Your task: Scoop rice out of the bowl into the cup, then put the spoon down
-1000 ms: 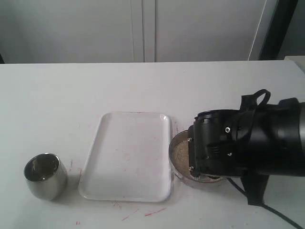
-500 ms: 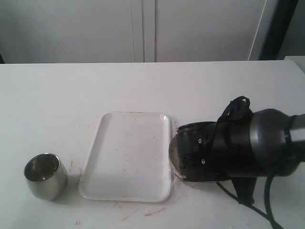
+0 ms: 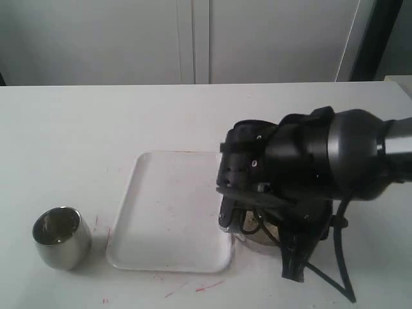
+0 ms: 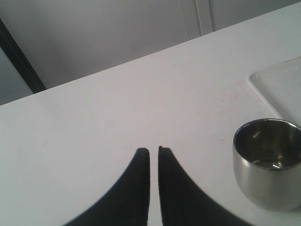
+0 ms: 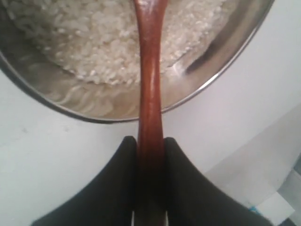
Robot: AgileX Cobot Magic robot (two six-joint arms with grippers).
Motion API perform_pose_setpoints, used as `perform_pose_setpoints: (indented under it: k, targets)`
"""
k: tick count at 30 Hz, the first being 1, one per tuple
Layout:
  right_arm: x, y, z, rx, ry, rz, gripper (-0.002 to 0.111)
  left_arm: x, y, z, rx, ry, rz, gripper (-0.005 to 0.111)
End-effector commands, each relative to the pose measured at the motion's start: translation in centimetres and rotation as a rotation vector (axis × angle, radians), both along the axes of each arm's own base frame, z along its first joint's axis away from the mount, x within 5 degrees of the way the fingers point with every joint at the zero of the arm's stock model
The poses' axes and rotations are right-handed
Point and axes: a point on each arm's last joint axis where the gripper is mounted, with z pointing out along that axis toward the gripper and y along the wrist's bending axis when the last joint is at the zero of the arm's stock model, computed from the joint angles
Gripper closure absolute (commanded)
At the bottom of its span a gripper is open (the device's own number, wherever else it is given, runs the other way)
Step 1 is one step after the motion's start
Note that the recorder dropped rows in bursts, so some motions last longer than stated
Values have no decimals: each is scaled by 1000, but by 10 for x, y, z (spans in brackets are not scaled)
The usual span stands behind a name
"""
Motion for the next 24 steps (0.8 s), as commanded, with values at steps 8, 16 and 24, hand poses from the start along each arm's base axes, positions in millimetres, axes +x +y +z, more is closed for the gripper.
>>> perform_pose_setpoints:
  k: [8,16,24]
  targets:
    - [4,-31,23,203,62,-197,108,0,0,3,-12,-13,-4,92]
    - [-7,-48,40,336,76,-294,108,0,0,3,-12,-13,-4,92]
    - [-33,-63,36,434,27,-366,108,0,0,3,-12,-13,-4,92]
